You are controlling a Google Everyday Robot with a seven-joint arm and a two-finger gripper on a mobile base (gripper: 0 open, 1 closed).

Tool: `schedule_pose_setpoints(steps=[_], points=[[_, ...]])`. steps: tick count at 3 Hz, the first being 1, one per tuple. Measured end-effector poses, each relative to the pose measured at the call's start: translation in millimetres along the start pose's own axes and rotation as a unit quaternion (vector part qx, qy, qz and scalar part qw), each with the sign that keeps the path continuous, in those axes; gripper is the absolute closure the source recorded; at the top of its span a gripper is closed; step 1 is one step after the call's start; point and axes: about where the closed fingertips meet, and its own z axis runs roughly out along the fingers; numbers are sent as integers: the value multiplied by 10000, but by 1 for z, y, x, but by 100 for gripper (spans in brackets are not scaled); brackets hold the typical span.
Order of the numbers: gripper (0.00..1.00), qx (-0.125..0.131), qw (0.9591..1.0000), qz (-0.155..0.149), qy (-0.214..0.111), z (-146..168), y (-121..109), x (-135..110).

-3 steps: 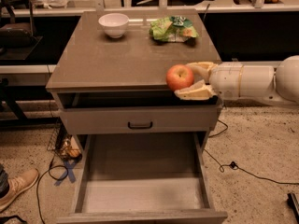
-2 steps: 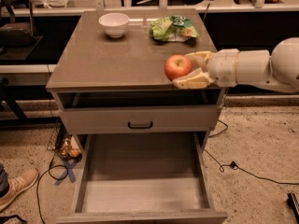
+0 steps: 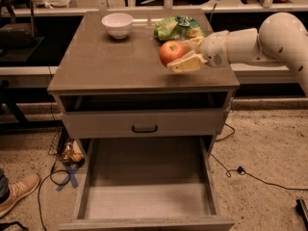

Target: Pick apple from middle drawer and place on counter

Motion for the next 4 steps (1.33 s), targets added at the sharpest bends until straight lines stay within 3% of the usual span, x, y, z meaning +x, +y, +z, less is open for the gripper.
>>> schedule_pose_setpoints(steps=[2, 3, 4], points=[[100, -386, 9984, 404, 74, 56, -36, -5], [98, -546, 9963, 634, 201, 81, -43, 10], [77, -588, 9948, 767, 326, 92, -46, 20]])
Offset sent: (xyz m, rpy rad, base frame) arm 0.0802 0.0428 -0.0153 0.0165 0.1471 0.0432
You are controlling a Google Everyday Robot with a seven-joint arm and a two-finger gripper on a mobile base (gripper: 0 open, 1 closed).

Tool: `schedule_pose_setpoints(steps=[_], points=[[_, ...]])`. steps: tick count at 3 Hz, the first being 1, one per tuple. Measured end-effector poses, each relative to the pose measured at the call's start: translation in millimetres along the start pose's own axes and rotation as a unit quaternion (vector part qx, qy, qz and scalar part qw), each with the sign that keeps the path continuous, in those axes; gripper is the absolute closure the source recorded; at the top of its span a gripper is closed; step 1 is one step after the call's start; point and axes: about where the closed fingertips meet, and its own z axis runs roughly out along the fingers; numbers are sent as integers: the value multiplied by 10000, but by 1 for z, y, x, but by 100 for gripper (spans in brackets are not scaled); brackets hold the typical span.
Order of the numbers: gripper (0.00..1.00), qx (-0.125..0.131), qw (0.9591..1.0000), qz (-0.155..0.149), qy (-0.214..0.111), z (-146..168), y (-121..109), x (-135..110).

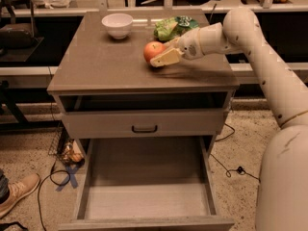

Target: Pick apple from middle drawer and place on counter

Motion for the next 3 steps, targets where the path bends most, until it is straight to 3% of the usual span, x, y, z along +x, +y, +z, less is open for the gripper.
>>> schedule_pose_setpoints(steps=[1, 2, 3], points=[[53, -28, 9999, 85, 69, 6, -4, 6], [22, -69, 9998, 143, 96, 11, -6, 11], [1, -90, 9998, 164, 94, 13, -7, 13]])
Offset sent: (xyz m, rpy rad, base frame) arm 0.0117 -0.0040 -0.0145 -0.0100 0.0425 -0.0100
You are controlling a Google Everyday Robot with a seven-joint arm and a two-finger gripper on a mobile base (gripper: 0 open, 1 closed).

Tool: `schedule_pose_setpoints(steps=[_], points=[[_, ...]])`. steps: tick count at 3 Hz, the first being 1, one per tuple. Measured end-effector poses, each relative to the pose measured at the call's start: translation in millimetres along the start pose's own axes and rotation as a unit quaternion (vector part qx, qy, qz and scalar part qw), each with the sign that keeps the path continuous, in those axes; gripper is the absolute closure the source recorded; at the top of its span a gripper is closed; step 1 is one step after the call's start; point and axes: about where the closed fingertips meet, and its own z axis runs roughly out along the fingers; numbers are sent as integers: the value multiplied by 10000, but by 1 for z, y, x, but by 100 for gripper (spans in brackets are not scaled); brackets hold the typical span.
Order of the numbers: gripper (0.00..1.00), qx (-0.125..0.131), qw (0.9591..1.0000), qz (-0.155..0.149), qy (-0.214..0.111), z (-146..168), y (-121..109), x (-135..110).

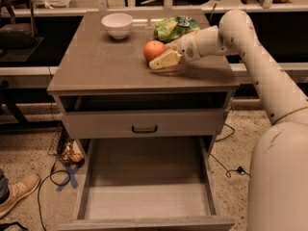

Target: Pick apple from middle drawer and place on counter

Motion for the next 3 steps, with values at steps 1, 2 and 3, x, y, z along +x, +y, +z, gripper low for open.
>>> schedule_pose_setpoints(steps=[1, 2, 3], points=[[0, 2, 10000, 4, -3, 0, 0, 1], [0, 211, 9998, 4, -67, -18, -2, 3], [0, 524, 9984, -93, -167, -49, 0, 1]])
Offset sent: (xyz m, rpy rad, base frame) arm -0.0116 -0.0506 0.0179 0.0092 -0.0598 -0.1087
